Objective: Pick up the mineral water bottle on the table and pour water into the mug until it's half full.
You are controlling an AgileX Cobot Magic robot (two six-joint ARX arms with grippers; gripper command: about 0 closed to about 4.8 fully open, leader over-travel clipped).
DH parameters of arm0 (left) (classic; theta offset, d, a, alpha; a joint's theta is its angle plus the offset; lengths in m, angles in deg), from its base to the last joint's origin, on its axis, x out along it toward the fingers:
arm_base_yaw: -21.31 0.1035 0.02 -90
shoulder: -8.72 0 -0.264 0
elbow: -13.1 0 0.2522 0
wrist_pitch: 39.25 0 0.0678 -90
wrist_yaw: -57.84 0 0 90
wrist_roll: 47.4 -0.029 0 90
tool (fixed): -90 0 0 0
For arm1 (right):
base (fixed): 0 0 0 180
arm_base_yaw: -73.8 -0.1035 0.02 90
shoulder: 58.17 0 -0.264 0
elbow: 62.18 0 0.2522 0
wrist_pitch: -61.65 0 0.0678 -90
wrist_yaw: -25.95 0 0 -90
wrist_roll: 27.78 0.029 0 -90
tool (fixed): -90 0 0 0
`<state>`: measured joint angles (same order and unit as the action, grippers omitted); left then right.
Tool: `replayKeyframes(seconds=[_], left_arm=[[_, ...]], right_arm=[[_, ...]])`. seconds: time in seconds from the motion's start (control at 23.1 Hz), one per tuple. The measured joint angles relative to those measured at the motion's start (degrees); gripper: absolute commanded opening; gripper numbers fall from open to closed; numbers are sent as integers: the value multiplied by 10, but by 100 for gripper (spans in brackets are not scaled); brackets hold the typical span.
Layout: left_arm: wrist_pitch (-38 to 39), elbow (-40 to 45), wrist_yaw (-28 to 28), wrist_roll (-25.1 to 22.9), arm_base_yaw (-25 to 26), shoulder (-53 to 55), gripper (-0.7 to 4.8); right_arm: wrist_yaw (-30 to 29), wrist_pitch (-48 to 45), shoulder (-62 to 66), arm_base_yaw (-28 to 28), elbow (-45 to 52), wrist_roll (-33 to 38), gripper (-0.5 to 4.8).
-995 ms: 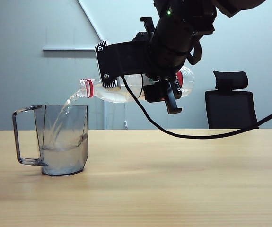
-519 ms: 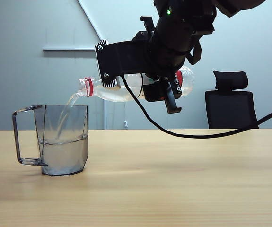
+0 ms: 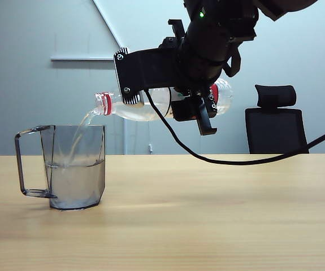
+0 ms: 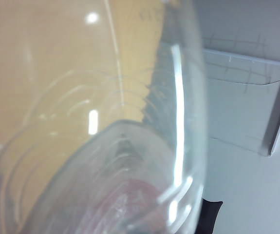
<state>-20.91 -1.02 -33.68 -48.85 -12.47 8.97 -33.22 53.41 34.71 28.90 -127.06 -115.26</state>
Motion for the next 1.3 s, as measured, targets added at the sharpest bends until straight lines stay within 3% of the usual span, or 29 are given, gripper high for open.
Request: replayKeyframes(seconds=[0.69,1.17,1.26,1.3], left_arm=[[0,0,0,0,0,0,-2],[0,0,0,0,0,0,-2],[0,0,0,0,0,0,-2],[0,0,0,0,0,0,-2]], right_arm=[[-11,15,0,-16,0,145,269],[2,14,-9,-32,0,413,274],[0,9,-23,-36,0,554,274],[0,9,-27,-36,0,592,274]])
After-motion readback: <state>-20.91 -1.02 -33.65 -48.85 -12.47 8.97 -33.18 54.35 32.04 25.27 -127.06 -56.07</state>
